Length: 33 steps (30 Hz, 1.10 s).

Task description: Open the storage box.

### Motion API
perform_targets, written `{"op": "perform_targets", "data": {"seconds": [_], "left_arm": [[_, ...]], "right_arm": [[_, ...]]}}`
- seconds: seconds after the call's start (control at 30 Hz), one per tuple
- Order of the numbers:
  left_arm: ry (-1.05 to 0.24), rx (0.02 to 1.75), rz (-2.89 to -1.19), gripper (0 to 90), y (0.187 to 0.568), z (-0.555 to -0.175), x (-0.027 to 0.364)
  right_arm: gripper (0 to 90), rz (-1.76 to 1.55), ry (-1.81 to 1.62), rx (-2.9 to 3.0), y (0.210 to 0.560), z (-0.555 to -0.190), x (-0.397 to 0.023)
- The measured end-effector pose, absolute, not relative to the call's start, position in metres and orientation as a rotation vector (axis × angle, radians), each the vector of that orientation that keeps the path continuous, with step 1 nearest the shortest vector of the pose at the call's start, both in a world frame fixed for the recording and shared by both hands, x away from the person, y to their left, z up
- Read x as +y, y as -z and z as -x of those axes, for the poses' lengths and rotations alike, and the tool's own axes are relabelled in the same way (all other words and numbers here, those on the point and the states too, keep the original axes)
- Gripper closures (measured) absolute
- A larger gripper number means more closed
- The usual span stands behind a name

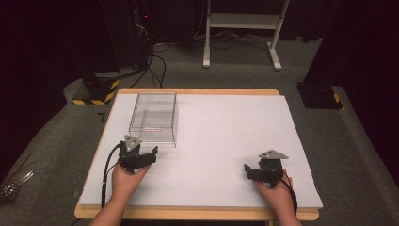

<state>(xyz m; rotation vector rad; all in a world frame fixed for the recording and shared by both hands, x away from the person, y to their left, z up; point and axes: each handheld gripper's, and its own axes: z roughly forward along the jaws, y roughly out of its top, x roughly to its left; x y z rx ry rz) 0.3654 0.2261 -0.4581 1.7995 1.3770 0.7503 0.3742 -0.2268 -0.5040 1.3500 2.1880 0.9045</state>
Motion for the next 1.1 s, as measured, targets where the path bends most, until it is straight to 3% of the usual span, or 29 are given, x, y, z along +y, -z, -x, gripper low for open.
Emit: {"op": "perform_targets", "data": {"seconds": [0.57,1.1], "left_arm": [[-0.765,1.401,-1.746,16.5,0.455,-0.387,0.218],[-0.799,1.435,-1.695,19.1,0.455,-0.402,0.211]], "right_arm": [[15.4,-1.351,-0.906,2.188,0.504,-0.374,-0.227],[15.4,-1.351,-0.907,2.188,0.504,-0.374,-0.227]]}}
